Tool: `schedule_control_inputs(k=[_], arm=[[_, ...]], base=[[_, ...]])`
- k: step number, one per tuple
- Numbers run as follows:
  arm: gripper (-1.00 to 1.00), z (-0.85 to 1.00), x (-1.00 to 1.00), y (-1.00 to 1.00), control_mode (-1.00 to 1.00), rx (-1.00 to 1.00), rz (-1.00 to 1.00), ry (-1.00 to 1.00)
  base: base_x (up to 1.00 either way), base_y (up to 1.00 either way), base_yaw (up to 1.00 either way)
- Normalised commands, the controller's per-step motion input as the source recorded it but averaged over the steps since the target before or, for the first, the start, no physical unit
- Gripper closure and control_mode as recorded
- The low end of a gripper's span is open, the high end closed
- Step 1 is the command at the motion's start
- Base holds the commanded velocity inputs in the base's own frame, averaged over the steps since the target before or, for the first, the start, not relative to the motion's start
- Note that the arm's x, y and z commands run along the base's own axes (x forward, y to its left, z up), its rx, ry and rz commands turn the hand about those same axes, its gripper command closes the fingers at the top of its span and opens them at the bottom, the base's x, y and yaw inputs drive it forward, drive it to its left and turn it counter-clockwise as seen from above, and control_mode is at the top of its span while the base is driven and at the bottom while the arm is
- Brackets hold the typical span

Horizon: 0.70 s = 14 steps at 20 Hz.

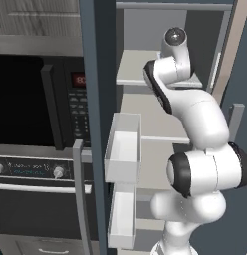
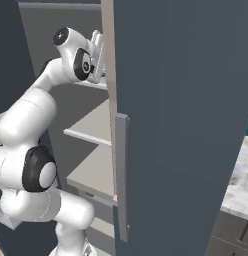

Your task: Open the freezer door, pick up the ice cube tray from the freezer, and place it on the dining counter.

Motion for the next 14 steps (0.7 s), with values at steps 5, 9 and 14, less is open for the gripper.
schedule_control_inputs(k=[5, 9, 14], arm=[[-1.00, 0.00, 0.23, -0.10, -1.00, 0.00, 0.00, 0.00], [-1.00, 0.00, 0.02, -0.07, -1.00, 0.00, 0.00, 0.00], [-1.00, 0.00, 0.00, 0.00, -1.00, 0.00, 0.00, 0.00]], base=[[0.00, 0.00, 0.00], [0.00, 0.00, 0.00], [0.00, 0.00, 0.00]])
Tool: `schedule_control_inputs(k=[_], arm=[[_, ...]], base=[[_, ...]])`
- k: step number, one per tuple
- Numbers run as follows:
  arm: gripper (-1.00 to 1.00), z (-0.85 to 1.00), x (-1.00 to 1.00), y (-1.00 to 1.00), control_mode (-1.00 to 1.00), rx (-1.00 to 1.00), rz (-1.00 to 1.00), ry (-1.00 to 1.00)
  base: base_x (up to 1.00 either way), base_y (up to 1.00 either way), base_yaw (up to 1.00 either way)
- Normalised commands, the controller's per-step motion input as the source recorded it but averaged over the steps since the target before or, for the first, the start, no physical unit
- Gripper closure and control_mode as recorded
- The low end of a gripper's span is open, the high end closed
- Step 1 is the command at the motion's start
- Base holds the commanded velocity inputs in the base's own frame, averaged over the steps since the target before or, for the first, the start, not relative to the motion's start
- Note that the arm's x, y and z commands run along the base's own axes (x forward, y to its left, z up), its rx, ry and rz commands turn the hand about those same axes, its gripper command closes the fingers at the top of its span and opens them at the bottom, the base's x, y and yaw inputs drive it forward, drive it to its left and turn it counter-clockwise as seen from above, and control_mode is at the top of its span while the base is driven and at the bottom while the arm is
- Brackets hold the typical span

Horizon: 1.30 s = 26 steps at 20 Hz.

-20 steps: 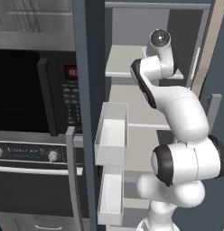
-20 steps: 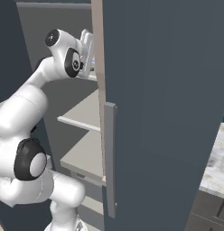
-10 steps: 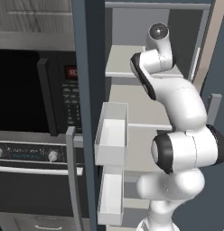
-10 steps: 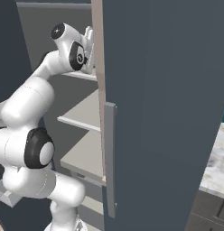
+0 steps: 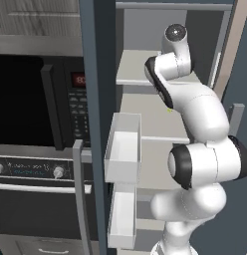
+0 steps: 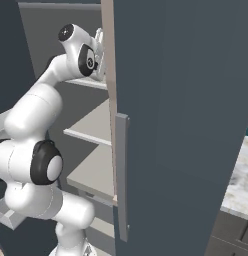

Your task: Open the freezer door, pick up the ice cube tray from the freezer, and place it on the dining counter.

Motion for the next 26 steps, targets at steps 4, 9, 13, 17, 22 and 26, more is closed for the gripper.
schedule_control_inputs(k=[4, 9, 13, 17, 22, 26], arm=[[-1.00, 0.00, 0.00, 0.00, -1.00, 0.00, 0.00, 0.00], [1.00, 0.00, 0.00, 0.00, -1.00, 0.00, 0.00, 0.00], [1.00, 0.00, 0.00, 0.00, -1.00, 0.00, 0.00, 0.00], [1.00, 0.00, 0.00, 0.00, -1.00, 0.00, 0.00, 0.00], [1.00, 0.00, 0.00, 0.00, -1.00, 0.00, 0.00, 0.00], [1.00, 0.00, 0.00, 0.00, -1.00, 0.00, 0.00, 0.00]], base=[[0.00, 0.00, 0.00], [0.00, 0.00, 0.00], [0.00, 0.00, 0.00], [0.00, 0.00, 0.00], [0.00, 0.00, 0.00], [0.00, 0.00, 0.00]])
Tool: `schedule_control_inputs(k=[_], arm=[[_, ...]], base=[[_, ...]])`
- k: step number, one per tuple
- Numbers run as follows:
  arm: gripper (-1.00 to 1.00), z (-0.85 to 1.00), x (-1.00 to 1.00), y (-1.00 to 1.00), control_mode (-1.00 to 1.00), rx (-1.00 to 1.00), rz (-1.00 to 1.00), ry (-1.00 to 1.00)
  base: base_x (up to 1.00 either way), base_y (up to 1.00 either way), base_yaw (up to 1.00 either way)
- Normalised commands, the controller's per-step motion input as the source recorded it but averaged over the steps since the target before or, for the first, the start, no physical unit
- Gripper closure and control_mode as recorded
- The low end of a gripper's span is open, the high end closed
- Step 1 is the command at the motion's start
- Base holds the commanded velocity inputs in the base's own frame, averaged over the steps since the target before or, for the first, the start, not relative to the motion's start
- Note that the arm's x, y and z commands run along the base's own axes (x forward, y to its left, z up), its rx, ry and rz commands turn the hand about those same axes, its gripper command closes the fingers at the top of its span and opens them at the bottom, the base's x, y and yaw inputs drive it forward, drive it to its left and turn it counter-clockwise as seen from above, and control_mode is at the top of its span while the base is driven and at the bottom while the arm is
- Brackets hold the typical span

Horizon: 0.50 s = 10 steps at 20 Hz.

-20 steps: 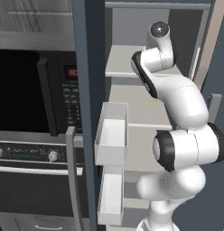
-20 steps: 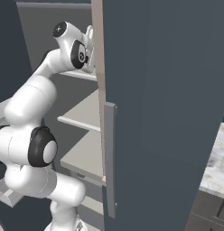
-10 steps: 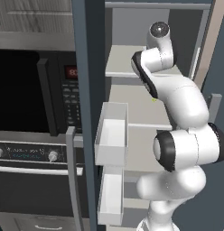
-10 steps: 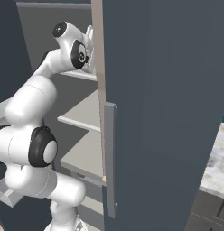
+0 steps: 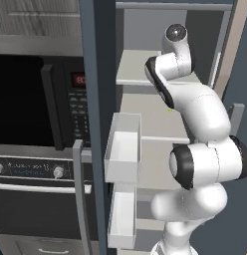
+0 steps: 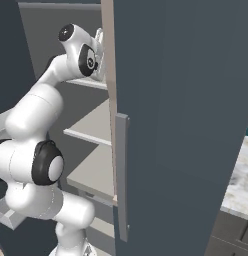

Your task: Open the freezer door, pick up the ice cube tray from the freezer, and place it on the dining counter.

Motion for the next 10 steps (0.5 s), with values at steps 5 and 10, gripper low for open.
schedule_control_inputs(k=[5, 10], arm=[[1.00, 0.00, -0.14, 0.00, -1.00, 0.00, 0.00, 0.00], [1.00, 0.09, -0.53, 0.05, -1.00, 0.00, 0.00, -0.10]], base=[[0.00, 0.00, 0.00], [0.00, 0.00, 0.00]])
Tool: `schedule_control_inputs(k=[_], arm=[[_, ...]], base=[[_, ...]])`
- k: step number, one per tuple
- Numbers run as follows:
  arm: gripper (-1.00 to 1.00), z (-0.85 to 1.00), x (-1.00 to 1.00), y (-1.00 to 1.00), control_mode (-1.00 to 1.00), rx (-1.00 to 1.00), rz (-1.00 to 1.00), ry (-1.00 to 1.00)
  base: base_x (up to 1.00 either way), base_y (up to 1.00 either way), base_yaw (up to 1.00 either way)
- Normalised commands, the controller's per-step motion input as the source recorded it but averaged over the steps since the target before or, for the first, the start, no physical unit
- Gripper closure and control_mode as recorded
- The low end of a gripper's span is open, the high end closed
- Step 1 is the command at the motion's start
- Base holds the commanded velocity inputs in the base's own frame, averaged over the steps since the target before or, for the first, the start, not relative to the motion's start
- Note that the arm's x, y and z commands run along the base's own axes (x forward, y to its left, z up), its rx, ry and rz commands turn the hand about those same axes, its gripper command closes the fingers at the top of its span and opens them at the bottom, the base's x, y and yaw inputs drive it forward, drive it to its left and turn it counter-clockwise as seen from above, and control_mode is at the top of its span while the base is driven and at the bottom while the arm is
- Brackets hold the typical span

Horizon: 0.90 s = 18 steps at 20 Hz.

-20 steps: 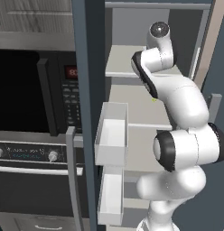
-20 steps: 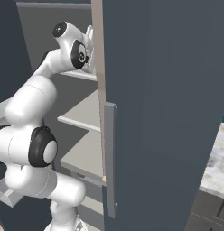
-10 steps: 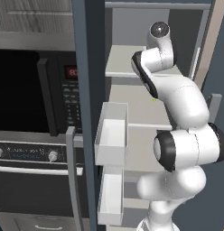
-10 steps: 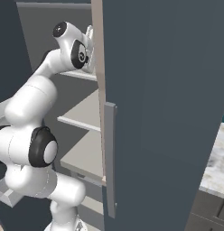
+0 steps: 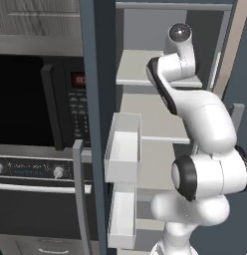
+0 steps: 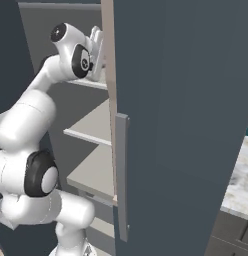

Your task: Open the freezer door, pick up the ice cube tray from the freezer, and place it on the dining counter.

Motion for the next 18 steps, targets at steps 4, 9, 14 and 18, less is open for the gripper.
schedule_control_inputs(k=[4, 9, 14, 18], arm=[[1.00, 0.04, -0.49, 0.10, -1.00, 0.00, 0.01, -0.09], [1.00, 0.00, -0.42, 0.09, -1.00, 0.00, 0.04, -0.05], [1.00, 0.02, -0.46, 0.04, -1.00, 0.00, 0.07, -0.03], [1.00, 0.05, -0.68, 0.09, -1.00, 0.00, 0.05, 0.00]], base=[[0.00, 0.00, 0.00], [0.00, 0.00, 0.00], [0.00, 0.00, 0.00], [0.00, 0.00, 0.00]])
